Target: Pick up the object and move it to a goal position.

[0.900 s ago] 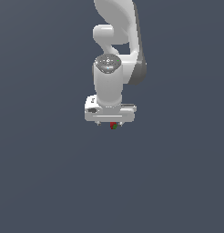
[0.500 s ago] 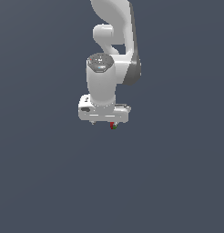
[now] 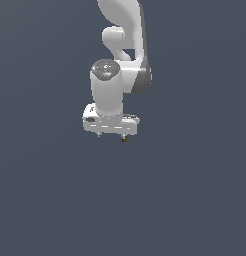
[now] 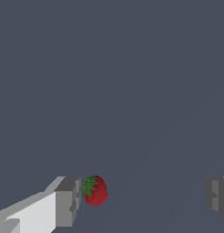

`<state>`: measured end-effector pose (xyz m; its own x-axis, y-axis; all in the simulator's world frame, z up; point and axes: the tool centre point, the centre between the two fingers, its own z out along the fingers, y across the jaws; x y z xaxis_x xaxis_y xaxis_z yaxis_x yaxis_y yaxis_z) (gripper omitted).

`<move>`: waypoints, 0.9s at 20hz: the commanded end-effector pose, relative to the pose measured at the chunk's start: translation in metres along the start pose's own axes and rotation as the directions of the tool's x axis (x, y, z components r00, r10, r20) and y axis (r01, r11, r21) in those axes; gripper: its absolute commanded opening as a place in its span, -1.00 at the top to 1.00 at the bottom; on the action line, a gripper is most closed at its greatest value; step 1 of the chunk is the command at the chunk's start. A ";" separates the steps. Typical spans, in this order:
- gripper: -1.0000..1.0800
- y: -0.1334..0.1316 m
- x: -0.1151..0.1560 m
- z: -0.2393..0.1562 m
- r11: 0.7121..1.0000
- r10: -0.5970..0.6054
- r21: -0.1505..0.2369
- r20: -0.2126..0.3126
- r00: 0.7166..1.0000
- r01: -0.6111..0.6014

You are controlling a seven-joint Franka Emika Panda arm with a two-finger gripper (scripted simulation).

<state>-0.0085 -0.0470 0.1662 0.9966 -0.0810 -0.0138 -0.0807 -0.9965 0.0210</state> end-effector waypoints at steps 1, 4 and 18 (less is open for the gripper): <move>-0.92 -0.003 -0.004 0.006 1.000 -0.010 0.001 0.000 1.000 0.010; -0.92 -0.008 -0.011 0.016 1.000 -0.028 0.002 -0.002 1.000 0.028; -0.92 -0.044 -0.071 0.081 0.987 -0.159 0.015 -0.014 0.987 0.159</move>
<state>-0.0713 -0.0025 0.0903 0.9978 0.0662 -0.0048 0.0662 -0.9978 0.0051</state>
